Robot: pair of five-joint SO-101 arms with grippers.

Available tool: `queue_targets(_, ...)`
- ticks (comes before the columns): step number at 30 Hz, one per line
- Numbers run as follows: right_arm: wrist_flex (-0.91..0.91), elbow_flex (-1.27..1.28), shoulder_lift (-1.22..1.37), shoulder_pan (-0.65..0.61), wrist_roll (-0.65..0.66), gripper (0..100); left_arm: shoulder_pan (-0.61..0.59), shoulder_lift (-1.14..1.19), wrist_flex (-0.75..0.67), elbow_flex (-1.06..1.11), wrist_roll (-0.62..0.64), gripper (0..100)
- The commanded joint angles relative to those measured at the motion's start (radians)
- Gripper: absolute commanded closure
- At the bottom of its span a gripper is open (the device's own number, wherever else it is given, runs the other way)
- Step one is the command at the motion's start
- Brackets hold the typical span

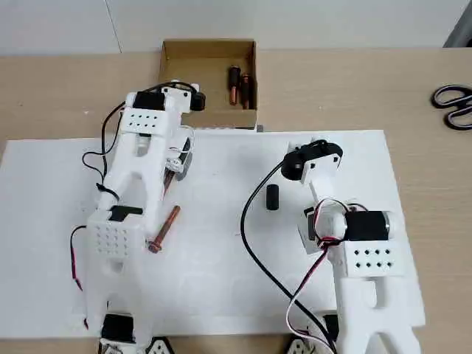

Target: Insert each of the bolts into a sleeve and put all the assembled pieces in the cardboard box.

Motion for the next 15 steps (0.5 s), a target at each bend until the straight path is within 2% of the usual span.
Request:
queue_targets(1, -0.005, -0.006, -0.018, 0.005, 0.012, 99.5, -0.003, 0.043, 0.002, -0.087, -0.005, 90)
queue_targets(9, -0.005, -0.006, -0.015, 0.005, 0.012, 99.5, -0.005, 0.213, 0.006, -0.245, -0.005, 90)
queue_targets(13, -0.005, -0.006, -0.015, -0.001, 0.012, 99.5, 0.0, 0.229, 0.018, -0.303, -0.006, 99)
queue_targets(15, -0.005, -0.006, -0.015, -0.001, 0.012, 99.5, 0.003, 0.229, 0.026, -0.317, -0.018, 99)
